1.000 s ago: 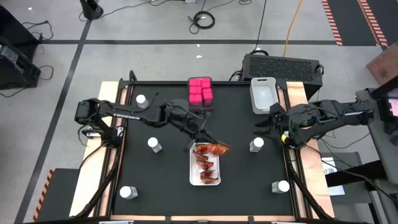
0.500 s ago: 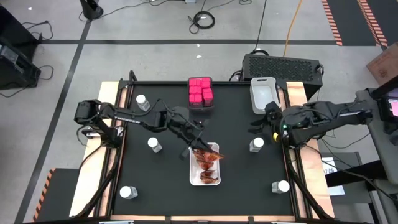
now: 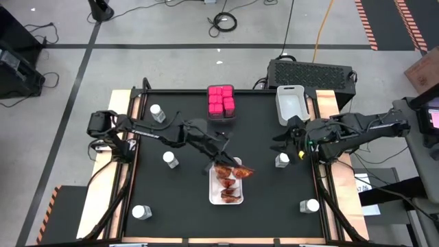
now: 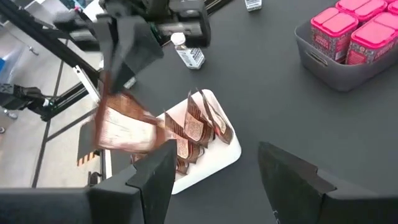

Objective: Sort spices by type
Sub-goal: Put the orange seasoning pack into the white bin

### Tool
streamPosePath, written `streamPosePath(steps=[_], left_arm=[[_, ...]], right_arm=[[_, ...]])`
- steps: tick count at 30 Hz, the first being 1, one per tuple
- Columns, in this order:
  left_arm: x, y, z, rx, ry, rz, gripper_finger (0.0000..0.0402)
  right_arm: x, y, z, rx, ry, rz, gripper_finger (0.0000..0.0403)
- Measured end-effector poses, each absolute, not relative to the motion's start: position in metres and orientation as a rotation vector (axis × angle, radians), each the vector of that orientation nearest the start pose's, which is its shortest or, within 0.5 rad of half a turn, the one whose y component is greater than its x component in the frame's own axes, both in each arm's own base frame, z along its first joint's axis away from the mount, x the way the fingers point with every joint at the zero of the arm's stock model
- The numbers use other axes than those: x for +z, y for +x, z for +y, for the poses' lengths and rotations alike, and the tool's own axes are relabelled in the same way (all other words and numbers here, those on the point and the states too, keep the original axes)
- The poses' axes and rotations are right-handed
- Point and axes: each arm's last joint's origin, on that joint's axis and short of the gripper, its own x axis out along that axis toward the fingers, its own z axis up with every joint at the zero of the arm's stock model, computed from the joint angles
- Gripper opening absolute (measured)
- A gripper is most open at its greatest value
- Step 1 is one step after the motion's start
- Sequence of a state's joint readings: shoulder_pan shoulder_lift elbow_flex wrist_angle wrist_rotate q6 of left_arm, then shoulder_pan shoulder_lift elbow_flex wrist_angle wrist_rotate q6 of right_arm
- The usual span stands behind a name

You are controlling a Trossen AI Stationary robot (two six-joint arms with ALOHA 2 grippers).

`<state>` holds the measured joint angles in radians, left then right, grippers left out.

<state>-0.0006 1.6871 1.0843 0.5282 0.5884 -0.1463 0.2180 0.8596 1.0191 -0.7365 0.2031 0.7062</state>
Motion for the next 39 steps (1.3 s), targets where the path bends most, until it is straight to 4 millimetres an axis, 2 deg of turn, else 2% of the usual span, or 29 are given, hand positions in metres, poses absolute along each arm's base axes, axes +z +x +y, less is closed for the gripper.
streamPosePath(steps=[4, 21, 33, 39], left_arm=[[0.273, 0.378, -0.013, -0.569, -0.157, 0.091, 0.0000], [0.209, 0.400, -0.004, -0.541, -0.222, 0.276, 0.0000], [0.205, 0.396, -0.003, -0.561, -0.250, 0.352, 0.0000], [0.221, 0.387, -0.004, -0.561, -0.245, 0.361, 0.0000]], right_arm=[[0.349, 0.158, 0.030, -0.153, 0.540, 0.551, 0.0217], [0.349, 0.157, 0.031, -0.105, 0.550, 0.571, 0.0217], [0.349, 0.157, 0.031, -0.108, 0.573, 0.573, 0.0217], [0.349, 0.157, 0.031, -0.106, 0.553, 0.572, 0.0217]])
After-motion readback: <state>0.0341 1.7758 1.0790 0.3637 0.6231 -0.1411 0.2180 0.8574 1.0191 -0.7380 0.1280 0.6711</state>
